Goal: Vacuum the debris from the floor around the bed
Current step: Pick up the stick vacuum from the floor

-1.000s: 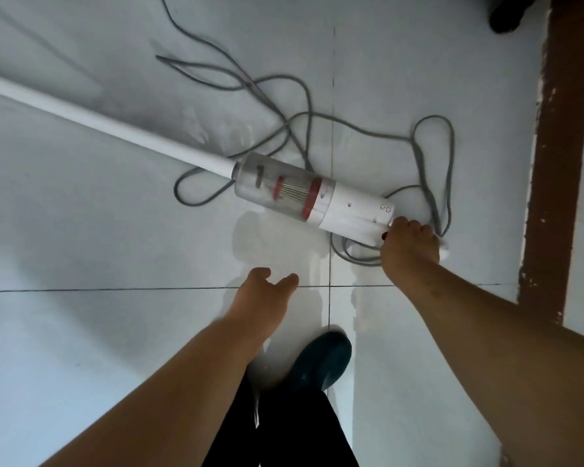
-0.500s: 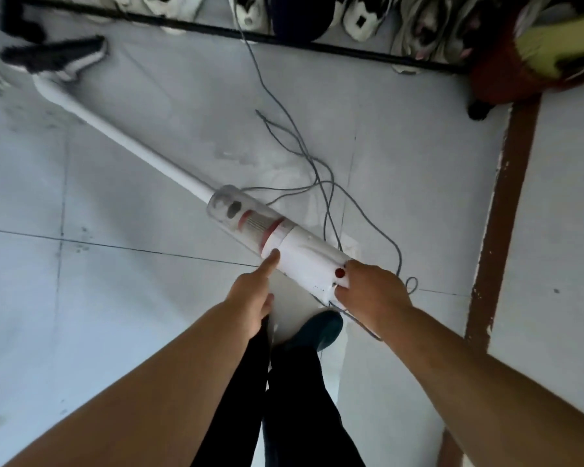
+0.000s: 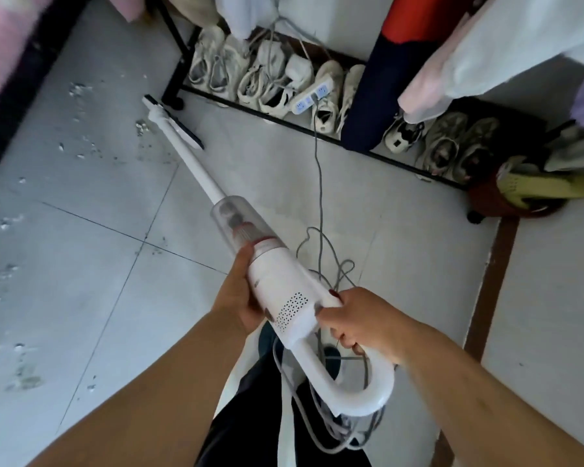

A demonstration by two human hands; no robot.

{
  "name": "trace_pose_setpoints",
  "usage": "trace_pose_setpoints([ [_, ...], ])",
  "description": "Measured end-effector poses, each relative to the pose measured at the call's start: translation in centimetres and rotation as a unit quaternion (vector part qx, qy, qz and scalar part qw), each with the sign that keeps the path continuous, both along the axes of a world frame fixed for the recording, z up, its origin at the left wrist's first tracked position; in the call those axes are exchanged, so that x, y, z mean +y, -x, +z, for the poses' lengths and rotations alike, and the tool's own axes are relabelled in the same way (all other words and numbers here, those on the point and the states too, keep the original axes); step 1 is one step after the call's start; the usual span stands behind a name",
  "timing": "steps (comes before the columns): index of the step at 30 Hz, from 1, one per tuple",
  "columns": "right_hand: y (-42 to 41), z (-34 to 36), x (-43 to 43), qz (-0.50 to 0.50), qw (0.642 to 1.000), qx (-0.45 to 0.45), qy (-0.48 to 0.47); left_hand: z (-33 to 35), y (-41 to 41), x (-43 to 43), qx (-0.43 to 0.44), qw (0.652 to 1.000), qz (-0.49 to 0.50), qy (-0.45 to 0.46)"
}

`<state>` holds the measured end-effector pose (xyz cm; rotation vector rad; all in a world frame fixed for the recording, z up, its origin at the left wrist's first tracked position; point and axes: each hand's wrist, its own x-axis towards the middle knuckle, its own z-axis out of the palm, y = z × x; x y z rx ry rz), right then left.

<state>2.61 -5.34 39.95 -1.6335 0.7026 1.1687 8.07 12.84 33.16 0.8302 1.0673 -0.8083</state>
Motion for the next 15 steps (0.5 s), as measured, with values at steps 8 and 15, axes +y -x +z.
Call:
trace_pose_setpoints([
  [8,-1.2,6.5,3.0,0.047,0.993,-0.072,0.085,6.8,-1.3,1.6,0.012,0.994,-0.005,-0.107],
  [15,-2.0,9.2,2.7,0.107,0.979,-0.139,0.101,10.2,-1.2,1.9,-0.003,0.992,0.016,-0.128],
])
